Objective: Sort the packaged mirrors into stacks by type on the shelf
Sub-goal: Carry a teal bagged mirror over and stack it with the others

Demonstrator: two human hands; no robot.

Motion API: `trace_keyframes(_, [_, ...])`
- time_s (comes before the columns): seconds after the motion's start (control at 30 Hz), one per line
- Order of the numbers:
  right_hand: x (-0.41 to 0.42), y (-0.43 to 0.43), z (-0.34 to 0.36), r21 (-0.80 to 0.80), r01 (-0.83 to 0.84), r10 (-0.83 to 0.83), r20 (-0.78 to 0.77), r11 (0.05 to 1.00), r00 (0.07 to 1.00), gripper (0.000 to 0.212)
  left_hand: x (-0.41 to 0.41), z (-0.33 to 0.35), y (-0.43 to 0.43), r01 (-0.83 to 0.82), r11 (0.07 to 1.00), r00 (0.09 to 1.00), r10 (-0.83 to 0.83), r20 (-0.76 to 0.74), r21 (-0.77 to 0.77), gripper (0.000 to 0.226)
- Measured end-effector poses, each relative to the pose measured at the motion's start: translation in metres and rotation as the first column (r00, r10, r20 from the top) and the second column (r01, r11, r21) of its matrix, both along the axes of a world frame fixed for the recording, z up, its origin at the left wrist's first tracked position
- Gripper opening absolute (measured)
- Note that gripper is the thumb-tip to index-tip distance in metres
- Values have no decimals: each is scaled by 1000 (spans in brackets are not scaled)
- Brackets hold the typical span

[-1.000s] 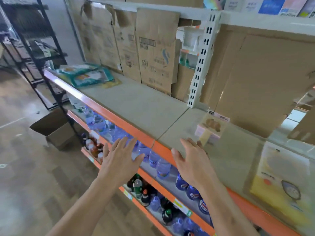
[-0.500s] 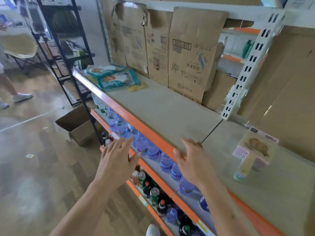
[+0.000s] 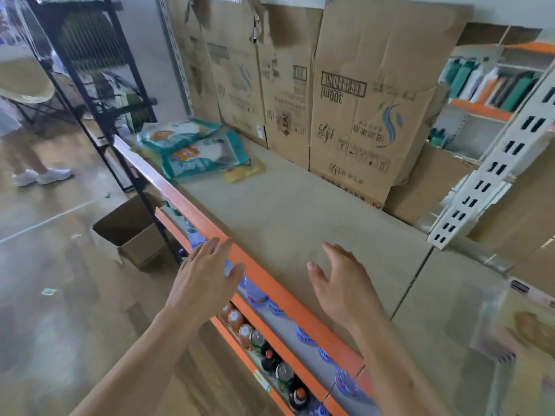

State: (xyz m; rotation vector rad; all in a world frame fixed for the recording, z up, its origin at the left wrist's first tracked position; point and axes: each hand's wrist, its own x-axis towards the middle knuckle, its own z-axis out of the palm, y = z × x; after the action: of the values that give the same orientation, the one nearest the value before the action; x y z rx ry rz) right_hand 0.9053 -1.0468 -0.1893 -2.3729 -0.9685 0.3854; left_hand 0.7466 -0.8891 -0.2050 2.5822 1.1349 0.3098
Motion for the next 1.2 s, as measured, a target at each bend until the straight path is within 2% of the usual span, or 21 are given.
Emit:
trace_keyframes(0.4, [0, 82, 3, -13, -7, 7, 9, 1000, 1000, 53, -9, 7, 102, -26, 998, 999, 25, 23, 55, 52])
trace_keyframes(0.87, [-68, 197, 4, 73, 209, -212, 40, 975, 976, 49, -61, 15, 254, 112, 987, 993, -114, 13, 118, 49])
trace_keyframes(1.2, [-95, 264, 0, 94, 229, -235, 64, 969, 970, 47, -75, 20, 338, 124, 984, 992, -127, 15, 125, 51])
